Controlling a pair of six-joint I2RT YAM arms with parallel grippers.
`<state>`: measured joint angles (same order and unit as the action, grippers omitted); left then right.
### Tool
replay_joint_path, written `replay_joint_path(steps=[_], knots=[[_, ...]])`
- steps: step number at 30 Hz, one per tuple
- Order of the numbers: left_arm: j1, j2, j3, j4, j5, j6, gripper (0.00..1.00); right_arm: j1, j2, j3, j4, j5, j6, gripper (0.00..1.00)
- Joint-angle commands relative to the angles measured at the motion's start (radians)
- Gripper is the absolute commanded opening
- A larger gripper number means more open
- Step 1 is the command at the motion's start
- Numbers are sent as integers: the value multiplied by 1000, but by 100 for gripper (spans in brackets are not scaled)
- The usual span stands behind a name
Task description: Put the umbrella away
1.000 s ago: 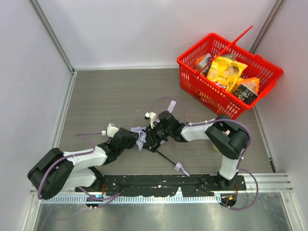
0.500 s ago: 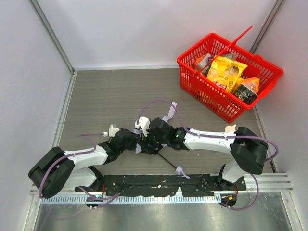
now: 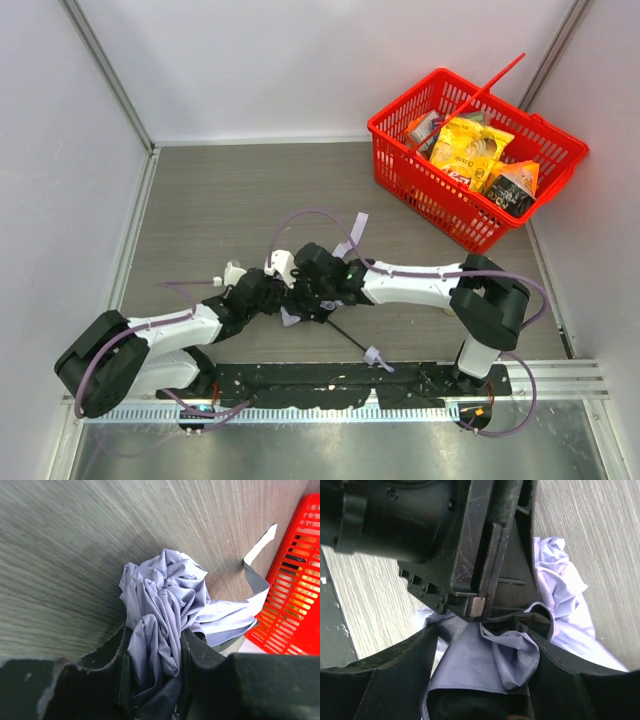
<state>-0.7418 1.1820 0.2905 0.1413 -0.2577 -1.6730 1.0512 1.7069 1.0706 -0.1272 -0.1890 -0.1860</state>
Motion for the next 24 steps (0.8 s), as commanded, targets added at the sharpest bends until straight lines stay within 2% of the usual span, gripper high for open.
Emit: replay_joint_path(steps=[1,2,4,7,10,15,18,22,24], knots=[[-5,16,-4,-255,-9,-45,0,122,-10,-87,62,172,51,70],[-5,19,-1,-272,-9,-77,0,134,-3,-110,70,254,60,66],[-5,27,-11,-272,1,-132,0,156,13,-154,121,354,104,64],[-5,41,-19,-240,23,-162,0,185,42,-207,260,485,126,67],[-5,47,-8,-256,37,-182,0,207,75,-228,294,526,73,70],[-7,18,-8,-282,26,-188,0,214,19,-352,429,424,65,71],[-5,-15,-28,-276,14,-189,0,214,-10,-403,497,424,60,72],[-5,-45,-33,-292,5,-183,0,214,0,-413,511,404,43,72],[-5,-58,-31,-304,8,-186,0,214,40,-379,485,448,37,72]])
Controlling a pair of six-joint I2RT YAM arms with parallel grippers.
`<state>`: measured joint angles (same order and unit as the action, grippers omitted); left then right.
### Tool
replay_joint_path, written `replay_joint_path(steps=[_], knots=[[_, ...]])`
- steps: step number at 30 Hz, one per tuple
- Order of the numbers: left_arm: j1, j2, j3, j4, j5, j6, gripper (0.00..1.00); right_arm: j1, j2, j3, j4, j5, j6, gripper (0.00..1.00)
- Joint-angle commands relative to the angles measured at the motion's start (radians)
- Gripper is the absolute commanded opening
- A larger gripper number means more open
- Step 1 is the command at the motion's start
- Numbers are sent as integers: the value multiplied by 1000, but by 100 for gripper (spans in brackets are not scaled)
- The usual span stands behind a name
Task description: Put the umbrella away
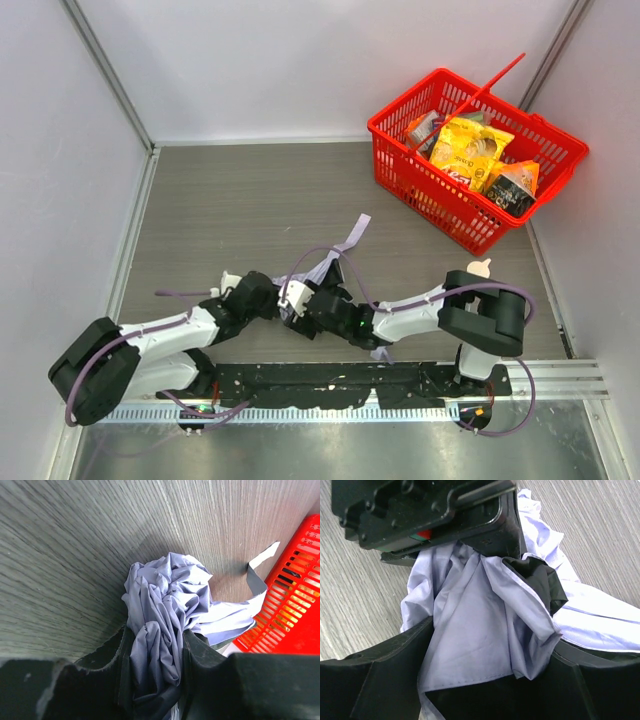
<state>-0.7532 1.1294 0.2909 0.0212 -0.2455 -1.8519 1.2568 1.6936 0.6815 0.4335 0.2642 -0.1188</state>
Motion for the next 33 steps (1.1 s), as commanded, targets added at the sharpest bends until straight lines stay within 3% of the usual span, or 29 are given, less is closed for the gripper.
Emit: replay_joint_path(steps=[1,4,8,10,11,14,20,21,23,27,33], knots=[[6,-13,-32,-188,-2,-12,0,12,82,42,-90,54,-35,73],[6,-36,-30,-208,11,-26,0,13,138,88,-123,243,-38,74],[6,-52,-19,-231,5,-27,0,13,208,141,-138,335,-42,70],[6,-51,-19,-234,3,-26,0,9,241,151,-162,328,-32,52],[6,-46,-19,-234,3,-24,0,7,257,159,-179,317,-15,34],[6,-28,-29,-216,-9,-18,0,-23,259,133,-191,186,16,5],[6,6,-18,-148,-66,121,1,-118,230,102,-210,-152,97,1],[6,9,-12,-144,-83,163,11,-140,224,98,-200,-184,110,1],[6,13,-13,-123,-97,218,42,-178,198,75,-171,-367,145,1],[6,12,-50,-49,-110,261,73,-272,173,52,-107,-609,218,1],[6,35,-18,-99,-130,315,82,-364,228,101,-101,-870,306,1]])
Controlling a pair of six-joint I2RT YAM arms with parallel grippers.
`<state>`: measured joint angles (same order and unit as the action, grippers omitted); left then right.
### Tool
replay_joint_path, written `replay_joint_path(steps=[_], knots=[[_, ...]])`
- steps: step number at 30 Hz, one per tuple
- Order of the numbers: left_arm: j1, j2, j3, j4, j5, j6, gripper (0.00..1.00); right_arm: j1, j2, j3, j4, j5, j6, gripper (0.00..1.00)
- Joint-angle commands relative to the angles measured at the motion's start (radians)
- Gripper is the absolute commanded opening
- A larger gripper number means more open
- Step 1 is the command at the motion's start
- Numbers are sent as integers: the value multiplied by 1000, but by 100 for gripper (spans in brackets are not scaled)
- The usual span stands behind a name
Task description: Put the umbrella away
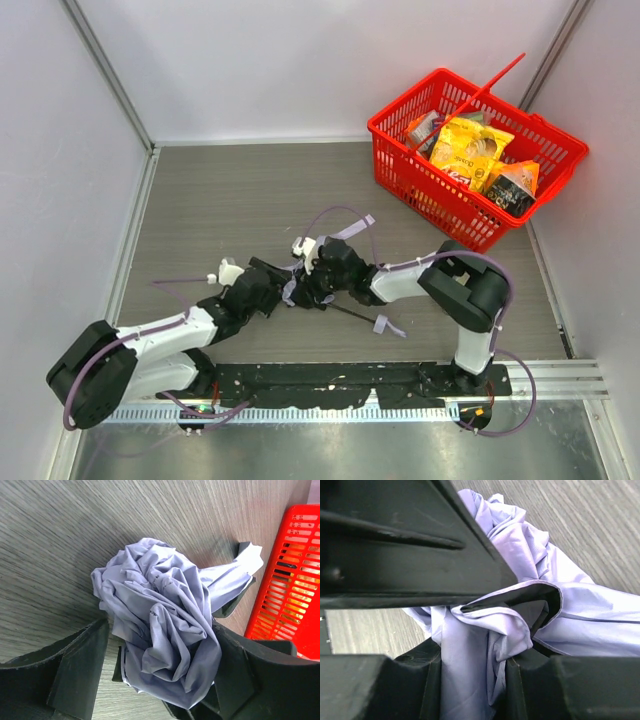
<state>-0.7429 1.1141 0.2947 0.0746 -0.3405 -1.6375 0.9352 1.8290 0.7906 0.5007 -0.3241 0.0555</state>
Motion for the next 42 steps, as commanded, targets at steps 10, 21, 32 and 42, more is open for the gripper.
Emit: replay_joint_path(steps=[10,21,32,42], knots=[[-4,168,60,-188,-57,159,77,-130,127,-10,2,-548,316,1],[-4,124,-45,11,-25,171,0,-141,63,15,-161,-422,285,1],[-4,105,-29,-106,57,9,0,120,-137,131,-482,297,67,75],[-3,81,3,-202,103,-70,0,304,-12,136,-487,940,4,77]])
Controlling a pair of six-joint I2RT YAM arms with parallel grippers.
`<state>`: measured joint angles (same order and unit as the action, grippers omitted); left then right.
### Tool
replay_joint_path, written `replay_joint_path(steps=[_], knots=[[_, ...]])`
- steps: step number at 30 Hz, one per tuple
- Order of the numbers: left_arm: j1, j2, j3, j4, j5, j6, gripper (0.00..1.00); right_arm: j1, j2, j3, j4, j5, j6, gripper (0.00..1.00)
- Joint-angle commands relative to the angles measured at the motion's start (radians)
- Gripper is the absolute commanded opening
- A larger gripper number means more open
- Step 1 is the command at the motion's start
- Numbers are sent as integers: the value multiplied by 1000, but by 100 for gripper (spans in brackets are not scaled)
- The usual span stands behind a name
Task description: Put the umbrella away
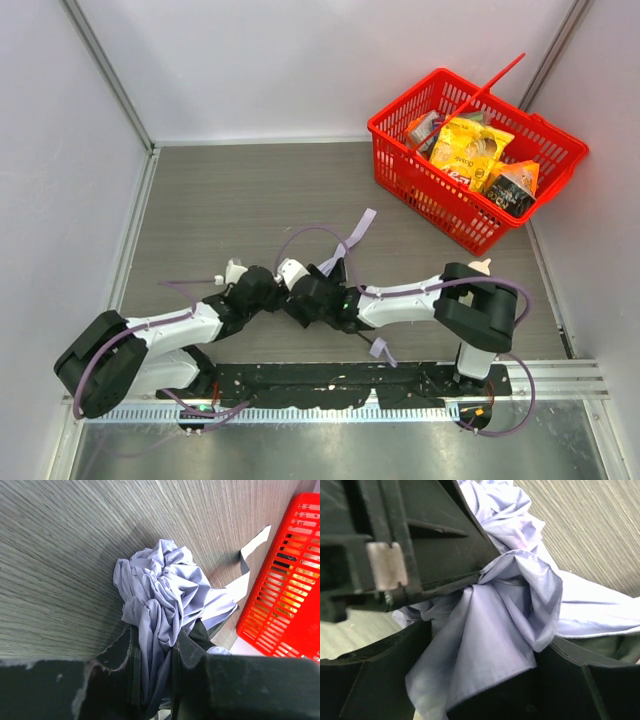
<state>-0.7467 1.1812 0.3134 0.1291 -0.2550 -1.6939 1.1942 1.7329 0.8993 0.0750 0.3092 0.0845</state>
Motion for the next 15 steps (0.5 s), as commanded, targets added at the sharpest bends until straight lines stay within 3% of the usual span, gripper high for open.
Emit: replay_joint_path(steps=[1,3,4,7,9,10,12,14,15], knots=[[1,8,-16,-261,14,-15,0,47,103,30,-96,344,-14,76],[0,-3,-22,-261,10,-15,0,45,151,18,-103,361,15,65],[1,-11,-28,-258,7,-13,0,45,168,3,-98,344,41,46],[1,-28,-52,-231,-10,0,0,39,172,-37,-34,186,58,24],[1,-34,-71,-194,-16,14,0,35,160,-63,20,93,60,2],[0,-34,-76,-187,-21,25,0,28,156,-78,32,56,52,1],[1,-34,-65,-198,-32,60,19,-5,136,-95,71,-59,46,1],[1,-37,-44,-230,-49,105,51,-50,105,-117,110,-215,46,1],[1,-35,-31,-255,-55,121,61,-65,81,-125,136,-267,46,1]])
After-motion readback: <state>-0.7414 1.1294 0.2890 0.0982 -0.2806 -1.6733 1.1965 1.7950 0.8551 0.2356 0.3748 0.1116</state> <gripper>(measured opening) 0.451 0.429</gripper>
